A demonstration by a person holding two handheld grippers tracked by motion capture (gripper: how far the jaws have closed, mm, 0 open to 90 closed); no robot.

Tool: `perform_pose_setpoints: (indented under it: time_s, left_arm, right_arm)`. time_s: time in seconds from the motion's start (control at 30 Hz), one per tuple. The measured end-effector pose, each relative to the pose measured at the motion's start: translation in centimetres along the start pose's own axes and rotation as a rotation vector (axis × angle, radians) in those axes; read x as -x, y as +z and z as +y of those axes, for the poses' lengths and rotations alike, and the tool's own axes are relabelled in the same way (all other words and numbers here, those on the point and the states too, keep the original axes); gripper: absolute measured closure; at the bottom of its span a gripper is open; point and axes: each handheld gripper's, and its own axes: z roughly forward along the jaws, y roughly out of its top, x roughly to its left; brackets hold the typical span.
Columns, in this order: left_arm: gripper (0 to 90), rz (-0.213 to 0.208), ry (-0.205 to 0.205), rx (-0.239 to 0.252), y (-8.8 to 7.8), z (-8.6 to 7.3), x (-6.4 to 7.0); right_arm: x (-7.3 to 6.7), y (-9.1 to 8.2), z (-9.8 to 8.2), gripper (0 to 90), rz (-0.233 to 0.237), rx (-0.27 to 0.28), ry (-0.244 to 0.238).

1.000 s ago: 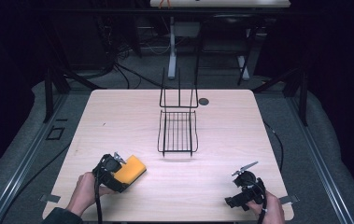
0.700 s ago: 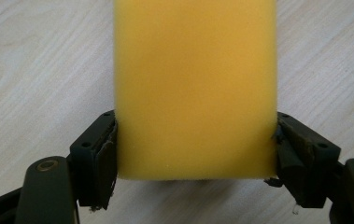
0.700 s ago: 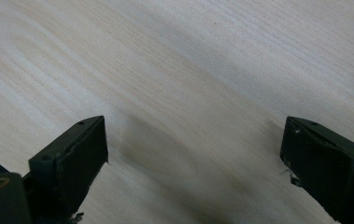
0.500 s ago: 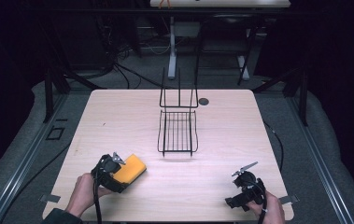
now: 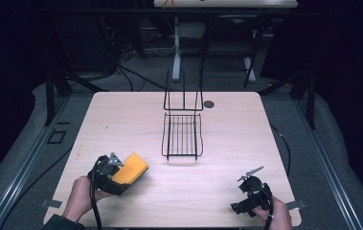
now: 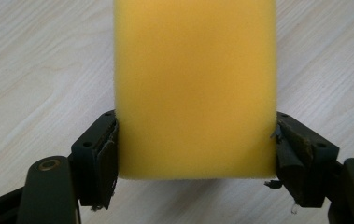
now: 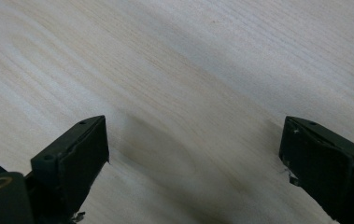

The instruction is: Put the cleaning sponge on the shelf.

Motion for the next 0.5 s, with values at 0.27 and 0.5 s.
perform_pose_setpoints:
  time_s: [0.27,0.5]
  left_arm:
    - [25.9,0.001,0.031,0.019,-0.9,0.5,-0.1]
    - [26.2,-0.001,0.031,0.036,-1.6,0.7,-1.0]
  right_arm:
    - [0.0,0.0,0.0,7.8,-0.003,-0.001,-0.001]
    - [-0.1,0.1,0.1,7.9,-0.002,-0.004,-0.008]
